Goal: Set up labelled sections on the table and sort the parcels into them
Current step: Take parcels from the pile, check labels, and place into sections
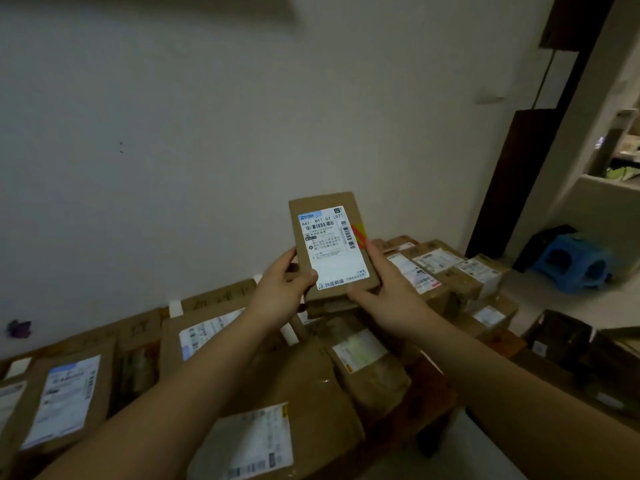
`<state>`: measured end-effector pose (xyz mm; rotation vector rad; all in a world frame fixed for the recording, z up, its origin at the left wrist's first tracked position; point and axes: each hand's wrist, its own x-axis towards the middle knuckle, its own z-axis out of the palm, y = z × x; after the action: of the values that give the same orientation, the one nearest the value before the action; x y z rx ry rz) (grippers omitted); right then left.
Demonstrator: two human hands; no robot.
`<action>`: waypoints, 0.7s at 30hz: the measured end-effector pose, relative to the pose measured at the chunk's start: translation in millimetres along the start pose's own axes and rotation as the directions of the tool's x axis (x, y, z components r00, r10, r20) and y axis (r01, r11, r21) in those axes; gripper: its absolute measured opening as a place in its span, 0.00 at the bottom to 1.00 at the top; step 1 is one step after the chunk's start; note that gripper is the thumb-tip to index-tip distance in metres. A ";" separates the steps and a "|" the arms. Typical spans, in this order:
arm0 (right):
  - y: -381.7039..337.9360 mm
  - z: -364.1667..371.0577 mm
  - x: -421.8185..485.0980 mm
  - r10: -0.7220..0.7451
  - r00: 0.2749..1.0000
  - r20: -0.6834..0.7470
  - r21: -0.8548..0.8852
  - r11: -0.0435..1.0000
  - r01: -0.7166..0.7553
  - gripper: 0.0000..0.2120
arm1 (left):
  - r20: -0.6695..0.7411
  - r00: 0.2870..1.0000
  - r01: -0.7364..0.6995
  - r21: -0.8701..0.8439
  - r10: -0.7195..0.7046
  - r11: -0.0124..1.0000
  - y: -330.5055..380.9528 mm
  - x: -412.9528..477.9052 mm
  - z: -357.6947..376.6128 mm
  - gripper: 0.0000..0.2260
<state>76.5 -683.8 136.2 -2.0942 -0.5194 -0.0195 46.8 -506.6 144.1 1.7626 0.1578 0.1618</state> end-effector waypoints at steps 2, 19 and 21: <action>12.1 -3.9 8.4 -0.027 0.999 0.036 -0.045 0.999 0.029 0.37 | -0.061 0.998 0.020 0.021 -0.019 1.000 -1.8 1.3 11.7 0.22; 134.0 -32.2 -15.2 0.033 0.863 0.503 -0.172 0.983 0.063 0.36 | -0.168 0.949 0.312 0.413 -0.265 0.855 -47.2 -51.8 121.6 0.28; 144.0 -32.1 -21.9 0.036 0.861 0.508 -0.186 0.980 0.068 0.35 | -0.134 0.943 0.331 0.441 -0.303 0.834 -51.8 -55.5 129.3 0.28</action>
<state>116.0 -784.4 33.4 -2.2896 -0.8823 0.5089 16.8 -631.7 66.9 2.1738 0.5696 -0.0761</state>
